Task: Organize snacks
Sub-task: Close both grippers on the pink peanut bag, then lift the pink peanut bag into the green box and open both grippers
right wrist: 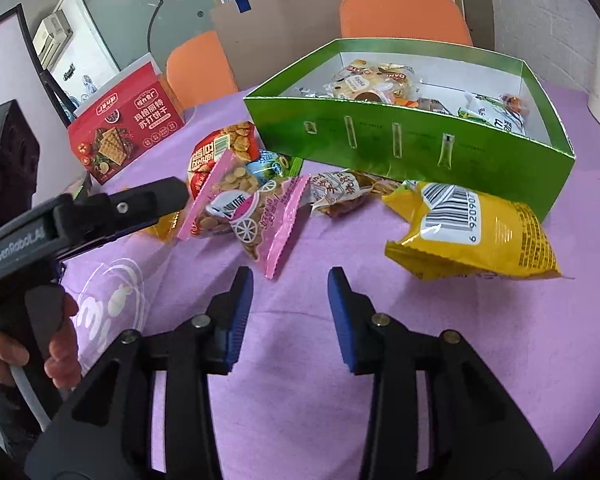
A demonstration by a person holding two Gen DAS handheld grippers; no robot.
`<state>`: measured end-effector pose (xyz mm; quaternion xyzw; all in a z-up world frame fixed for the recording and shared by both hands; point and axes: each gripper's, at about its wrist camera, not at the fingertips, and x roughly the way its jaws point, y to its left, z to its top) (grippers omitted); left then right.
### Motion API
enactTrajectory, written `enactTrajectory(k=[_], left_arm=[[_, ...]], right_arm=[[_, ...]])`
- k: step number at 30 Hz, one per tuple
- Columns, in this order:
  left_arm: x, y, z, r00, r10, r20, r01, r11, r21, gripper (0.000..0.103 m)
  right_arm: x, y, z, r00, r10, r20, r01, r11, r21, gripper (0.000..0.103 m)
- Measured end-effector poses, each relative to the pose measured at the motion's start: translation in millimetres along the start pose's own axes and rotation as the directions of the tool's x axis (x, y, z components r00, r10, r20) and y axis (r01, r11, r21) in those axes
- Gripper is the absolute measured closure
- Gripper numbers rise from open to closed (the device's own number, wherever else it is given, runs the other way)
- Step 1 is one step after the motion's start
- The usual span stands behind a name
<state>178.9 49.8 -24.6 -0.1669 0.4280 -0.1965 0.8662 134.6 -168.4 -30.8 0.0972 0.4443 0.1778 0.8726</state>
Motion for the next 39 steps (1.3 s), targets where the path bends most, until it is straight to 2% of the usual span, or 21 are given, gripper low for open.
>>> enactTrajectory(k=[3,6,9,10,11,13,16,22,23,24,26,27,31,39], left_arm=[[15.6,1.4,3.7,0.999,0.007,-0.035,-0.007,1.0,0.006,0.025],[25.5,6.1,4.9,0.998,-0.016,-0.067,0.016,1.0,-0.007,0.037],[31.9,10.8,5.1,0.996,-0.034,-0.083,0.033,0.999,-0.012,0.046],[32.9,12.4,5.2,0.995,-0.043,-0.087,0.042,0.999,-0.012,0.052],[33.9,13.9,5.4,0.994,-0.055,-0.093,0.054,0.998,-0.011,0.064],[35.7,14.0,6.8,0.991,-0.086,-0.104,0.086,0.996,-0.007,0.072],[35.1,10.1,9.0,0.991,-0.08,-0.111,0.084,0.996,0.023,0.072],[35.4,11.8,8.7,0.99,-0.093,-0.11,0.097,0.995,0.025,0.073],[36.0,11.6,8.9,0.989,-0.097,-0.111,0.1,0.995,0.02,0.076],[35.0,11.4,8.3,0.988,-0.105,-0.112,0.108,0.994,0.014,0.077],[32.4,6.5,6.9,0.991,-0.084,-0.108,0.088,0.996,0.027,0.079],[29.3,3.6,5.7,0.991,-0.086,-0.104,0.09,0.995,0.034,0.079],[8.3,-19.4,4.5,0.995,-0.073,-0.067,0.078,0.993,0.088,0.081],[-31.5,-81.9,21.5,0.995,-0.102,0.024,0.095,0.973,0.212,0.081]], right_arm=[[5.9,0.0,0.8,1.0,0.019,-0.011,-0.019,1.0,-0.001,0.058],[12.5,1.8,2.8,0.999,0.049,-0.013,-0.049,0.999,-0.004,0.048],[22.9,6.4,7.3,0.999,0.046,-0.024,-0.046,0.999,-0.018,0.047],[27.5,8.5,9.1,0.999,0.04,-0.031,-0.04,0.999,-0.027,0.047],[31.8,10.2,10.5,0.999,0.037,-0.038,-0.038,0.999,-0.032,0.047],[40.7,12.4,12.7,0.998,0.037,-0.053,-0.039,0.999,-0.038,0.047],[47.6,14.5,15.5,0.999,0.025,-0.048,-0.027,0.998,-0.057,0.047],[58.3,23.9,21.4,0.999,0.007,-0.035,-0.011,0.995,-0.103,0.049],[58.7,26.3,21.0,0.999,0.003,-0.033,-0.007,0.993,-0.118,0.052],[59.3,28.5,20.4,0.999,0.014,-0.039,-0.019,0.991,-0.13,0.063],[58.6,30.7,18.9,0.999,0.023,-0.042,-0.029,0.991,-0.134,0.065],[56.1,30.8,18.2,0.999,0.035,-0.041,-0.04,0.991,-0.129,0.073],[34.5,32.0,14.9,0.998,0.069,-0.007,-0.069,0.99,-0.123,0.074],[-35.0,13.6,24.5,0.985,0.093,0.148,-0.08,0.993,-0.092,0.074]])
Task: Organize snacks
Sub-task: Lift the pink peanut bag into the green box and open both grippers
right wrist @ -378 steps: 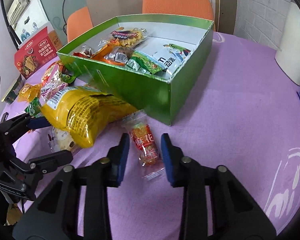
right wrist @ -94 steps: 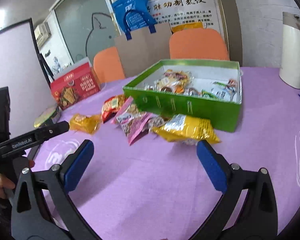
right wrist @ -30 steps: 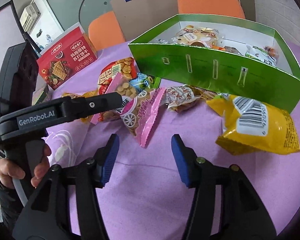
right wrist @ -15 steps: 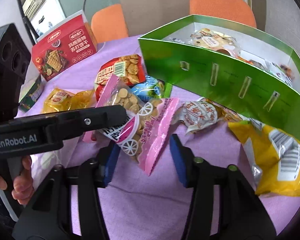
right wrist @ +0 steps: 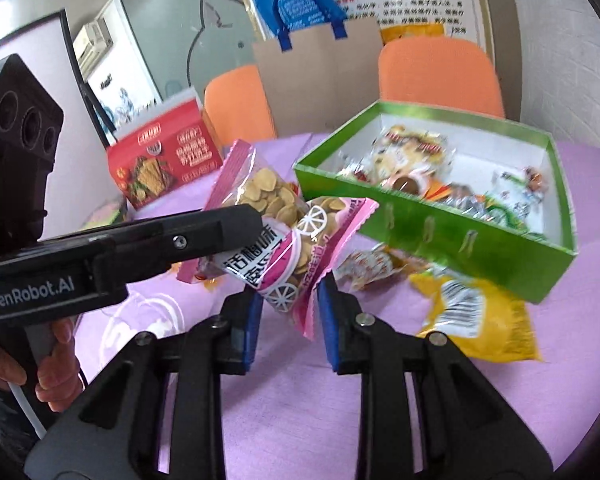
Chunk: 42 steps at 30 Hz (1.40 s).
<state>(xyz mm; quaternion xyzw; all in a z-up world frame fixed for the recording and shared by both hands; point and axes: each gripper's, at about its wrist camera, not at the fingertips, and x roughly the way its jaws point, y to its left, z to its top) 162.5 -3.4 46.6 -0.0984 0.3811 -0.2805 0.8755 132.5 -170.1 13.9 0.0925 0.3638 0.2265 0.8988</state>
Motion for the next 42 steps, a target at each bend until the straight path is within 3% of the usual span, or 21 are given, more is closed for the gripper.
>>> enactTrajectory(k=[9,13,27,28,29,30,31,32,34,42], left_arm=[[15.6,-52.6,39.3,0.998,-0.061,0.031,0.057,0.994,0.094,0.08],[31.6,-66.2,54.2,0.996,-0.051,0.074,0.041,0.991,0.13,0.081],[128.8,-41.9,82.8,0.996,-0.085,-0.036,0.087,0.994,0.072,0.081],[133.8,-39.5,82.1,0.997,-0.073,-0.038,0.076,0.994,0.072,0.079],[139.1,-37.0,81.0,0.998,-0.055,-0.042,0.058,0.996,0.075,0.066],[144.2,-34.8,80.1,0.998,-0.031,-0.057,0.035,0.997,0.073,0.052],[147.2,-32.0,78.5,0.998,0.002,-0.069,0.002,0.998,0.063,0.022],[147.2,-28.5,75.9,0.997,0.043,-0.062,-0.04,0.998,0.047,0.014],[142.5,-23.1,71.8,0.997,0.066,-0.038,-0.064,0.997,0.041,0.014],[108.4,-11.7,64.4,0.995,0.099,-0.021,-0.099,0.995,0.001,0.014]], right_arm=[[-38.6,-32.5,24.0,0.993,-0.052,0.107,0.048,0.998,0.045,0.074],[-39.1,-51.9,39.1,0.989,-0.073,0.132,0.067,0.996,0.05,0.074],[7.4,-116.4,51.3,0.989,-0.137,0.063,0.13,0.986,0.104,0.074],[13.0,-118.9,51.1,0.987,-0.151,0.053,0.145,0.984,0.098,0.07],[17.8,-121.0,50.2,0.984,-0.174,0.042,0.169,0.981,0.091,0.068],[21.0,-122.0,48.9,0.98,-0.195,0.036,0.192,0.978,0.085,0.06],[22.0,-123.3,46.8,0.978,-0.208,0.034,0.205,0.975,0.083,0.045],[20.9,-124.1,44.6,0.976,-0.213,0.041,0.209,0.974,0.085,0.038],[15.3,-124.3,40.8,0.975,-0.211,0.064,0.205,0.975,0.087,0.024],[-9.1,-117.6,36.9,0.97,-0.224,0.095,0.212,0.969,0.123,0.019]])
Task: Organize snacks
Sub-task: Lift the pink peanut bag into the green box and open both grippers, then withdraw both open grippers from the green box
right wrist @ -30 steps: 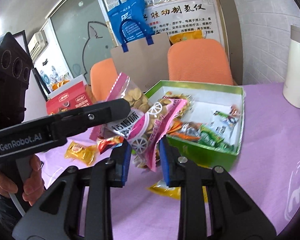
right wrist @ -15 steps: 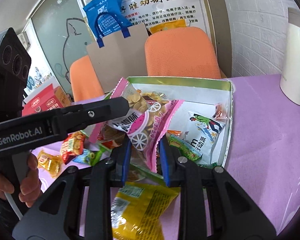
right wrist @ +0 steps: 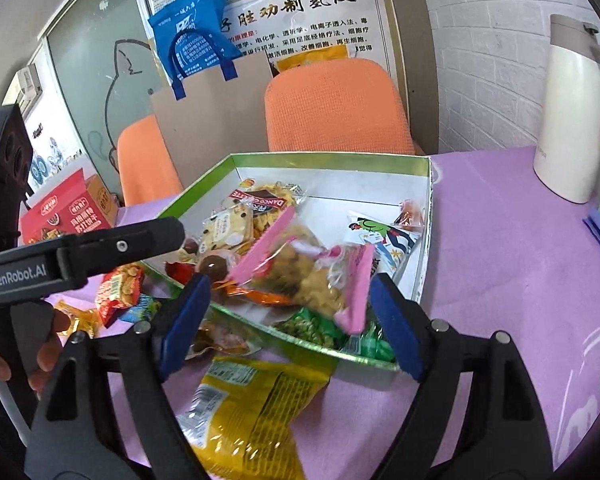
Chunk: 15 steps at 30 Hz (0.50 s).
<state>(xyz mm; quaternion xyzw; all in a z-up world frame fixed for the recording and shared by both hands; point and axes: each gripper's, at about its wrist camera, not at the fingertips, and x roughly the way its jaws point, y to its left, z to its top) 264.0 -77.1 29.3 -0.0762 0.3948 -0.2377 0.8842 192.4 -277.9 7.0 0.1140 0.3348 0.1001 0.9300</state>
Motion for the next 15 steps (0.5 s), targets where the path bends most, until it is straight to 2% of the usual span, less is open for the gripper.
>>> enactTrajectory(k=[4,12,15], left_arm=[[-27.4,-2.9,-4.1,1.0,0.009,0.019,-0.009,1.0,0.008,0.014],[-76.8,-7.8,-39.1,0.999,-0.012,0.04,0.011,1.0,0.013,0.014],[-85.0,-8.1,-55.6,0.999,-0.018,0.032,0.018,1.0,0.011,0.014]], right_arm=[[-24.9,9.1,-0.4,0.999,0.011,0.034,-0.011,1.0,-0.005,0.005],[-74.0,29.0,-17.5,0.992,0.001,0.129,0.004,0.999,-0.034,0.001],[-84.3,28.6,-27.7,0.989,0.036,0.145,-0.037,0.999,0.006,0.001]])
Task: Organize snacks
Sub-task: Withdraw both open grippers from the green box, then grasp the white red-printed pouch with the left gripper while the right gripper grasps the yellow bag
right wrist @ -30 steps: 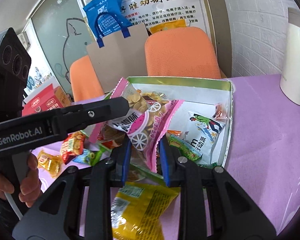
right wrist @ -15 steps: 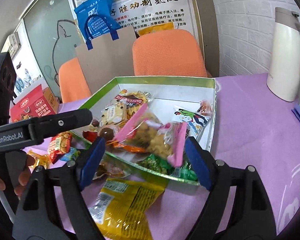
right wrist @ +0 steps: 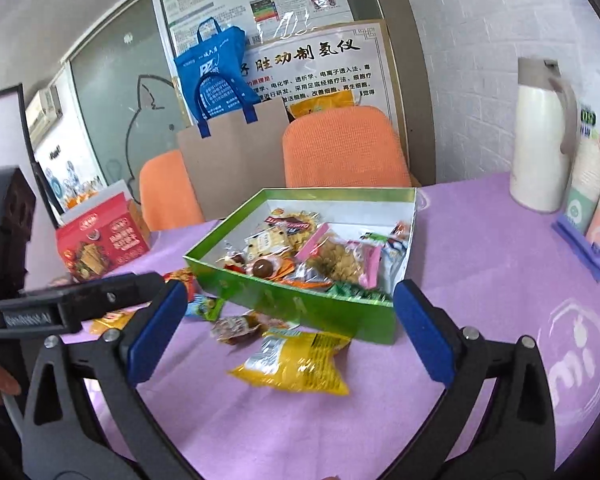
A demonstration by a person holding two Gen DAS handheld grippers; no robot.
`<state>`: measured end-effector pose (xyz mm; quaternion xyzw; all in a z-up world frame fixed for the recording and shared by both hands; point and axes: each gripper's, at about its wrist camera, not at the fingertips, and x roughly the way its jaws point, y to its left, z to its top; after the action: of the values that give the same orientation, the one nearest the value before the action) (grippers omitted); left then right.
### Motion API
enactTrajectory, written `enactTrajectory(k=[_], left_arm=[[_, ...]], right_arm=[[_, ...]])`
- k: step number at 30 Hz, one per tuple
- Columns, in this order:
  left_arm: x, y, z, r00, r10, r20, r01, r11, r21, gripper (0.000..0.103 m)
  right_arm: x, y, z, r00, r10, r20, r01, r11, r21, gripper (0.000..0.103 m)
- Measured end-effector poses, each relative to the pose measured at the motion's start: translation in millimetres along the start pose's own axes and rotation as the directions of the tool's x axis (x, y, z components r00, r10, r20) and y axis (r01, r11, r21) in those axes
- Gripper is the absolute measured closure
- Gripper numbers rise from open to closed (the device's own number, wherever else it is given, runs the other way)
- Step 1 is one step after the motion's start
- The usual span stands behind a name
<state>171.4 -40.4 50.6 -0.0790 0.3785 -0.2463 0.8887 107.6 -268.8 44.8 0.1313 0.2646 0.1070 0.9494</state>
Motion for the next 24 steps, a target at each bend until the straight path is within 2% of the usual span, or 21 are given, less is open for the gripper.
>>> enactTrajectory(k=[3,10,16,19,23,24], left_arm=[[-1.0,3.5,-13.4,1.0,0.004,-0.011,-0.004,1.0,-0.007,0.014],[26.5,18.9,-27.4,0.998,0.025,-0.059,-0.028,0.998,-0.053,0.014],[73.1,26.6,-21.5,0.985,0.073,-0.154,-0.081,0.996,-0.045,0.015],[90.2,22.8,-18.2,0.981,0.078,-0.177,-0.082,0.996,-0.02,0.019],[106.6,18.5,-20.4,0.976,0.084,-0.203,-0.083,0.996,0.015,0.032],[110.7,19.0,-22.0,0.973,0.093,-0.212,-0.091,0.996,0.02,0.033]], right_arm=[[-7.4,-1.4,-11.1,0.998,0.055,-0.019,-0.054,0.998,0.042,0.001],[-1.0,8.4,-41.2,0.99,-0.009,-0.142,0.003,0.999,-0.041,0.001],[1.0,-2.7,-54.7,0.984,-0.012,-0.177,0.007,1.0,-0.027,0.001],[1.1,-8.7,-56.4,0.983,-0.034,-0.181,0.03,0.999,-0.029,0.001],[2.4,-16.9,-55.3,0.982,-0.031,-0.184,0.031,1.0,-0.003,0.001],[3.0,-18.3,-54.9,0.982,-0.031,-0.184,0.031,1.0,0.001,0.001]])
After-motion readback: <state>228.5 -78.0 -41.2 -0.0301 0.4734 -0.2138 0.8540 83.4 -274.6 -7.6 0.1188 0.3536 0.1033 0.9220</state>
